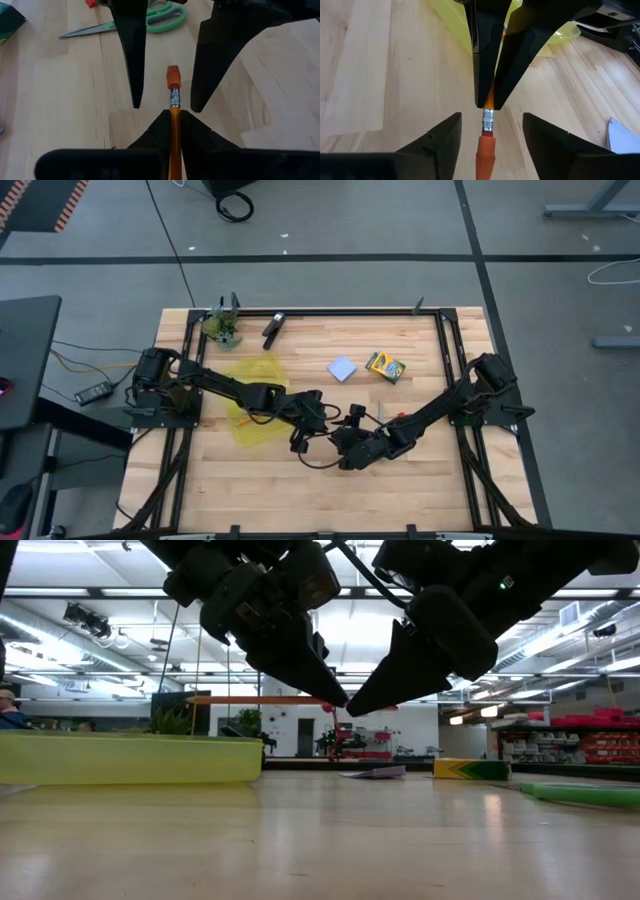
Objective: Pack school essentials
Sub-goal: Put the orange pencil into the yellow supply box
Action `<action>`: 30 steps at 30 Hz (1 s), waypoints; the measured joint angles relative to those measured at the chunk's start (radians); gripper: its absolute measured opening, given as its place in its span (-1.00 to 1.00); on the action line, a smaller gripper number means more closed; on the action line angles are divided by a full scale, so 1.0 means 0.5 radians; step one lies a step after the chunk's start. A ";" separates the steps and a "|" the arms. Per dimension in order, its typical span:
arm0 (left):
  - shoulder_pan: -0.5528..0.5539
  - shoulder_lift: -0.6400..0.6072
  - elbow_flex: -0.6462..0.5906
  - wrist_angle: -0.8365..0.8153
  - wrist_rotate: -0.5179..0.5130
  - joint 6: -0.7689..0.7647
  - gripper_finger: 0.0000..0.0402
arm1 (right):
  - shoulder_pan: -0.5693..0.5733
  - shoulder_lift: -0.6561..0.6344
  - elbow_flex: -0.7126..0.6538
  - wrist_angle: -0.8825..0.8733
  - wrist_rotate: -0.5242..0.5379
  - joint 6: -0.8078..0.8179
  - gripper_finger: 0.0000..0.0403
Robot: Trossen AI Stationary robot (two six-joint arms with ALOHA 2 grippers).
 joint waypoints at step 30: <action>0.004 0.000 -0.001 -0.023 -0.002 -0.001 -0.88 | -0.004 -0.024 -0.002 -0.329 -0.150 0.242 0.02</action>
